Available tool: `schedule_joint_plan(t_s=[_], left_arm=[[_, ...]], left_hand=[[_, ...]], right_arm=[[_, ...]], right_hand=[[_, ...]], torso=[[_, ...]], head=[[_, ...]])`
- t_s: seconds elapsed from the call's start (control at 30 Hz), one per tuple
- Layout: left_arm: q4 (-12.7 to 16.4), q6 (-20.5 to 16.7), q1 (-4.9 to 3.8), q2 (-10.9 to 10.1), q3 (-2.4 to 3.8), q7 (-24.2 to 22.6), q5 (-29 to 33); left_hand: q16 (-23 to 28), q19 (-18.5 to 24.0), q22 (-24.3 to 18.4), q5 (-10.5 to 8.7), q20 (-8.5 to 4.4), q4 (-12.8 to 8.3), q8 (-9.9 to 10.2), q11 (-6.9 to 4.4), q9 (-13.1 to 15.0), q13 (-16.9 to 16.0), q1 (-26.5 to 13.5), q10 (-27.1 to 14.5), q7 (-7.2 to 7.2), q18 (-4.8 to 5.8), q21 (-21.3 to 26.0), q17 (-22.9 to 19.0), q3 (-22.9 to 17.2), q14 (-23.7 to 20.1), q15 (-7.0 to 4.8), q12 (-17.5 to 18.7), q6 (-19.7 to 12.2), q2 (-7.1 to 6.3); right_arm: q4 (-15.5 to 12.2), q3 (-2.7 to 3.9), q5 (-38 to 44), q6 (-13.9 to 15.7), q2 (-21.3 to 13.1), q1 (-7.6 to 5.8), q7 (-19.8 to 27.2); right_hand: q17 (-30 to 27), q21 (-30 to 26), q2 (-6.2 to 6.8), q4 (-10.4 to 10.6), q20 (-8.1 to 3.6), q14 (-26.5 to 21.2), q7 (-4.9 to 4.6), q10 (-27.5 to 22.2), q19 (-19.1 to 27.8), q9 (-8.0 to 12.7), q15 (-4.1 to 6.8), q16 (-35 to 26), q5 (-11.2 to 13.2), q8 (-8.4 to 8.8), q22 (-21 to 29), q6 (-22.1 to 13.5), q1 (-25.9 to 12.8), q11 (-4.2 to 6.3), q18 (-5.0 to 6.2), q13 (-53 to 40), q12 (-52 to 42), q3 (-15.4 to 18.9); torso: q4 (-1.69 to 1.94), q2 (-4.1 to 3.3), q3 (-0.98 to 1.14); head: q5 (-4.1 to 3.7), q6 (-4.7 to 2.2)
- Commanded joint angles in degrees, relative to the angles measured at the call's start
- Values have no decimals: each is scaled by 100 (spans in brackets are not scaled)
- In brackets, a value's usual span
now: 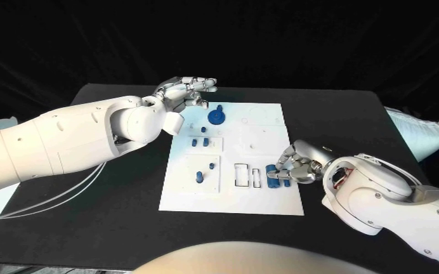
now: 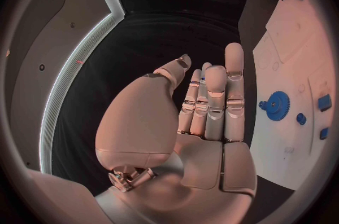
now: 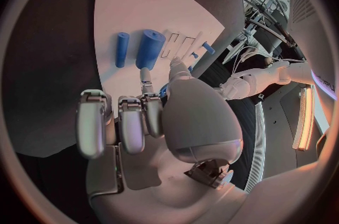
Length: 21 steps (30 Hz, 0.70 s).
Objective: Assemble the parts on the task board
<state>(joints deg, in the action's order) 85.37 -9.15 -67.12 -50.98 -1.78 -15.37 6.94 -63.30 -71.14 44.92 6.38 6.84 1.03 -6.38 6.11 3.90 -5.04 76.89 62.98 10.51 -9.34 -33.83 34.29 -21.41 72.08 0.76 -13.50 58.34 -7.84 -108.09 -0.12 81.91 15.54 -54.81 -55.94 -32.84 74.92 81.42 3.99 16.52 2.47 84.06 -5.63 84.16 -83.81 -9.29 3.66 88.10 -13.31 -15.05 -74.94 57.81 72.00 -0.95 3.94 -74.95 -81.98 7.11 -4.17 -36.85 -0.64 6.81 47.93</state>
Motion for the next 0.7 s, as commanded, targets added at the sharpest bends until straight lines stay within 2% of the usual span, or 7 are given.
schedule_joint_plan(t_s=[0.03, 0.2, 0.47, 0.7], left_arm=[[17, 96, -3, 2, 3, -62, -10], [24, 87, -3, -4, 3, -61, -10], [34, 87, -3, -16, 3, -59, -10], [39, 87, -3, -31, 3, -55, -10]], left_hand=[[-36, -48, -8, -12, -2, 0, -21, 8, 7, -9, 5, -41, -1, -111, 24, -2, 38, 4, 43, -14, -32, 62], [-36, -48, -8, -12, -2, 0, -21, 8, 7, -9, 5, -41, -1, -111, 24, -2, 38, 4, 43, -14, -32, 62], [-36, -48, -8, -12, -2, 0, -21, 8, 7, -9, 5, -41, -1, -111, 24, -2, 38, 4, 43, -14, -32, 62], [-39, -51, -10, -14, -2, 1, -24, 10, 6, -9, 5, -49, 1, -111, 27, -5, 49, 4, 43, -22, -37, 59]], right_arm=[[31, -1, 171, -264, 20, 10, -65], [88, -1, 133, -354, 64, 11, -87], [197, -1, 169, -448, 155, 17, -114], [284, -2, 254, -463, 239, 50, -128]], right_hand=[[1218, 34, -53, -1, 10, 537, 2, 175, -183, -9, -45, 25, -30, -30, -210, -29, -5, 4, -116, -717, -19, 47], [1225, 46, -74, -2, 11, 538, 6, 166, -187, -19, -44, 29, -50, -52, -228, -21, -5, 6, -119, -707, -6, 64], [1234, 56, -103, -7, 12, 539, 10, 161, -189, -32, -43, 34, -74, -76, -244, -14, 4, 10, -122, -708, -2, 79], [1234, 59, -121, -10, 12, 539, 12, 155, -189, -38, -42, 34, -81, -88, -248, -11, 12, 11, -122, -700, 9, 84]], torso=[[26, 3, -10], [36, 5, -8], [89, 3, -7], [114, 1, -9]], head=[[-19, 20], [-22, 20], [-46, 29], [-60, 31]])
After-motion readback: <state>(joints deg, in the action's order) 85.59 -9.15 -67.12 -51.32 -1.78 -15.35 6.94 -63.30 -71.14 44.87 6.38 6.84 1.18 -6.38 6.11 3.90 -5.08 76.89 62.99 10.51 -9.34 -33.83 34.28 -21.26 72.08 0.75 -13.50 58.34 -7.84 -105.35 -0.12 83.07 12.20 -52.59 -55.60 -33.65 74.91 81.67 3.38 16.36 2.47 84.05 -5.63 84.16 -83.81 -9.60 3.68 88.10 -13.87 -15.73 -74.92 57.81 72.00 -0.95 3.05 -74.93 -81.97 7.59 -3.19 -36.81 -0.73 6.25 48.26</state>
